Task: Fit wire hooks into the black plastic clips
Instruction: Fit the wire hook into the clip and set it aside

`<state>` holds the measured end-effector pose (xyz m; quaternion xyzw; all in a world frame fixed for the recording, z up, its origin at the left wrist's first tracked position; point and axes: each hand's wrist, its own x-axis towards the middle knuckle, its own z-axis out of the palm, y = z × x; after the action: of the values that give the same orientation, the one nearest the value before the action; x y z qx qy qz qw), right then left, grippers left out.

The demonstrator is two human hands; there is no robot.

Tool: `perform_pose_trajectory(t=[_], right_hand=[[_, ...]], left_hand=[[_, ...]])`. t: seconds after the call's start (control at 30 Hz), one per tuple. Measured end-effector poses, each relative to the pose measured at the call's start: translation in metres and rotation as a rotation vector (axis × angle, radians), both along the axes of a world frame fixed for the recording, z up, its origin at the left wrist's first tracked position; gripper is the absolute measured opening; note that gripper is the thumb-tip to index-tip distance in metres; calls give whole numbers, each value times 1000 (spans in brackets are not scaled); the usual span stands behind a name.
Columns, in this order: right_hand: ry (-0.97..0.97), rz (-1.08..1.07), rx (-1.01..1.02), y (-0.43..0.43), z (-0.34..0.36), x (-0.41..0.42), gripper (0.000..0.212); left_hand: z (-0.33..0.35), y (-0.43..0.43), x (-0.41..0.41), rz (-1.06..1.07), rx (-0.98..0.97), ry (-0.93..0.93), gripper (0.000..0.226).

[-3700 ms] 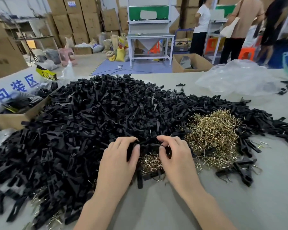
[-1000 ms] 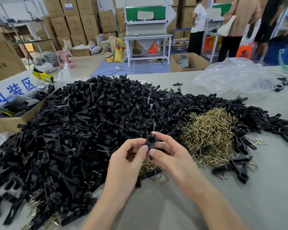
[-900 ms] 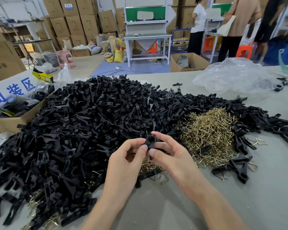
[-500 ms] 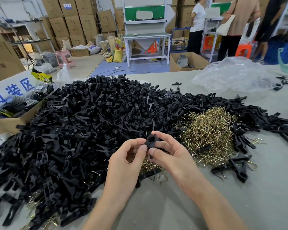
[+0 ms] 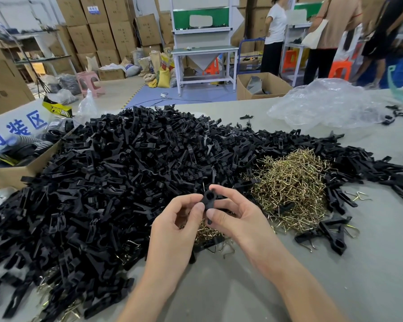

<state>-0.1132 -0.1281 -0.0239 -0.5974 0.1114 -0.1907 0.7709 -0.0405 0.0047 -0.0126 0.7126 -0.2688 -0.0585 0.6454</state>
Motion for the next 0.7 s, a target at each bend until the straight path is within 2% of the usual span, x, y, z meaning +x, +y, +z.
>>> perform_pose_trajectory(t=[0.23,0.57,0.7], right_hand=[[0,-36,-10,2,1,0,41],[-34,36,140,-5,3,-1,35],[-92,84,245,-6,2,0,24]], left_hand=[[-2,0,1,-12,48,-23,19],[-2,2,-1,-59,48,-102,25],[0,1,0,-62,27,-176,29]])
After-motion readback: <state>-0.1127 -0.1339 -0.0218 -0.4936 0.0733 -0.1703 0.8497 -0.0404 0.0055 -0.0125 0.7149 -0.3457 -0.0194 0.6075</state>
